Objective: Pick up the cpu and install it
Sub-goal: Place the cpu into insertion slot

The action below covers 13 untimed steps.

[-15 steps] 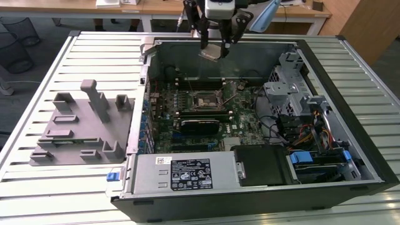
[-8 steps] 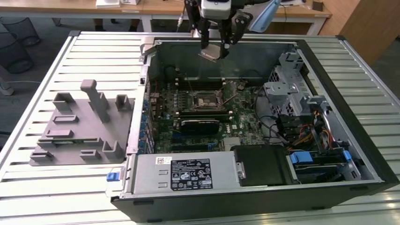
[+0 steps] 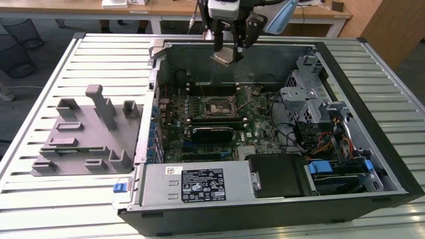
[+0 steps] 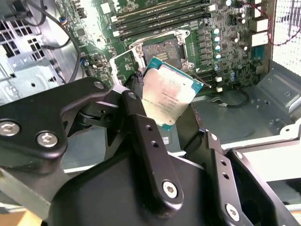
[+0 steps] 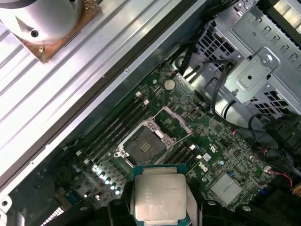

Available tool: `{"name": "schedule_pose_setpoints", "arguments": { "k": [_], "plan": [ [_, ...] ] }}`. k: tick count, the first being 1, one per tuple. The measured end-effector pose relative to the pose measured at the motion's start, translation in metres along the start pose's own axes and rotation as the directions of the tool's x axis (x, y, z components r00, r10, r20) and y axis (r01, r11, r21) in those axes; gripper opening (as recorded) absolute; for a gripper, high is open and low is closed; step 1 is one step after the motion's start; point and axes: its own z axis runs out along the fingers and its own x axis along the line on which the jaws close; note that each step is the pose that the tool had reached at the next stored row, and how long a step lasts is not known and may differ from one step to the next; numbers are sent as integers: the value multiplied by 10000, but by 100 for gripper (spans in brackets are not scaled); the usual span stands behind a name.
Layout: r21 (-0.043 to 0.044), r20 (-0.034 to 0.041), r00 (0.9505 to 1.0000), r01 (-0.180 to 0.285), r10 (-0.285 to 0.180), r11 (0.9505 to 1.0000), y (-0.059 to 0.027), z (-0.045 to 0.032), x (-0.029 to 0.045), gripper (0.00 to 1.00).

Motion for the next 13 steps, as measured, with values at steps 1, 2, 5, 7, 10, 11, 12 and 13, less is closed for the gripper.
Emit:
{"name": "schedule_pose_setpoints", "arguments": {
  "k": [1, 2, 5, 7, 10, 11, 12, 13],
  "plan": [
    [3, 5, 9999, -110, 110, 9999, 0, 1, 0, 53],
    [6, 9, 9998, -222, 222, 9998, 0, 1, 0, 53],
    [14, 22, 9985, -544, 544, 9985, 1, 3, 1, 53],
    [19, 30, 9972, -745, 745, 9972, 1, 4, 2, 53],
    [25, 42, 9947, -1028, 1028, 9947, 3, 7, 3, 53],
    [27, 46, 9937, -1119, 1119, 9937, 3, 7, 4, 53],
    [29, 50, 9926, -1210, 1209, 9927, 3, 8, 4, 53],
    [31, 54, 9914, -1309, 1309, 9914, 3, 9, 4, 53]
  ]
}}
